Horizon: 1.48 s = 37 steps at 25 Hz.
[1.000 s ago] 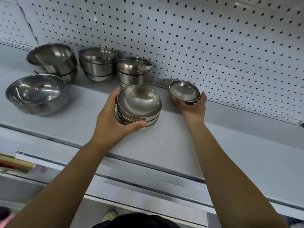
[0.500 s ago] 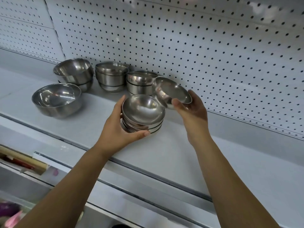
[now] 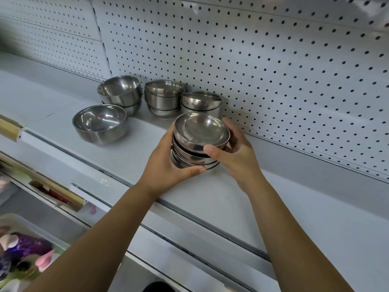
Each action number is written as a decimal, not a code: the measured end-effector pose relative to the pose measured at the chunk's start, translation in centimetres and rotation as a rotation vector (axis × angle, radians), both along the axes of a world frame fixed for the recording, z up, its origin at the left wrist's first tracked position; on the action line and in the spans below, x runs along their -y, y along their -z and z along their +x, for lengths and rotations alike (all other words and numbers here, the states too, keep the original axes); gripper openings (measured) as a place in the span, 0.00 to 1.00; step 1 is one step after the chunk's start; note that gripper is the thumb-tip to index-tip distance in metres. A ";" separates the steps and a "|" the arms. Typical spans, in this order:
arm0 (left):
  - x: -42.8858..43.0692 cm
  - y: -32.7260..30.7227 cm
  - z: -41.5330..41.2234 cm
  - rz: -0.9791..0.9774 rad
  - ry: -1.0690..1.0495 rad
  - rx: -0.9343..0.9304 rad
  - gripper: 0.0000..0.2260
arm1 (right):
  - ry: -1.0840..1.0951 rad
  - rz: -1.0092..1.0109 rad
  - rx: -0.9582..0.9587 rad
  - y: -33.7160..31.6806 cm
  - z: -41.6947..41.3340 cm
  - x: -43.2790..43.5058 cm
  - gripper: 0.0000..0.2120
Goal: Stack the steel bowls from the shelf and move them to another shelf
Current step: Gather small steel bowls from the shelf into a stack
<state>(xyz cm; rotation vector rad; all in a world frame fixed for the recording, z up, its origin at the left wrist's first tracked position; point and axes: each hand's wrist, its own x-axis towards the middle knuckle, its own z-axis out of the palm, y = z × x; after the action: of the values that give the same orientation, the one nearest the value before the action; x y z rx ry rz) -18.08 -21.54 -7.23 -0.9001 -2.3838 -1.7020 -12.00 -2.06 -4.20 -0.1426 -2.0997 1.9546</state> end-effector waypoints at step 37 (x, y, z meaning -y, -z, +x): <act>-1.1 -6.5 -12.6 -0.257 -0.068 -0.201 0.14 | 0.102 0.041 0.057 4.0 0.6 3.9 0.62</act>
<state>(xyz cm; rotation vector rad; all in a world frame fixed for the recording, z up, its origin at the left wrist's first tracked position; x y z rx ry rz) -30.72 -20.46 -0.76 -0.9578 -2.4982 -1.2347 -11.38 -5.92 -8.21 -0.2951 -2.1220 1.8683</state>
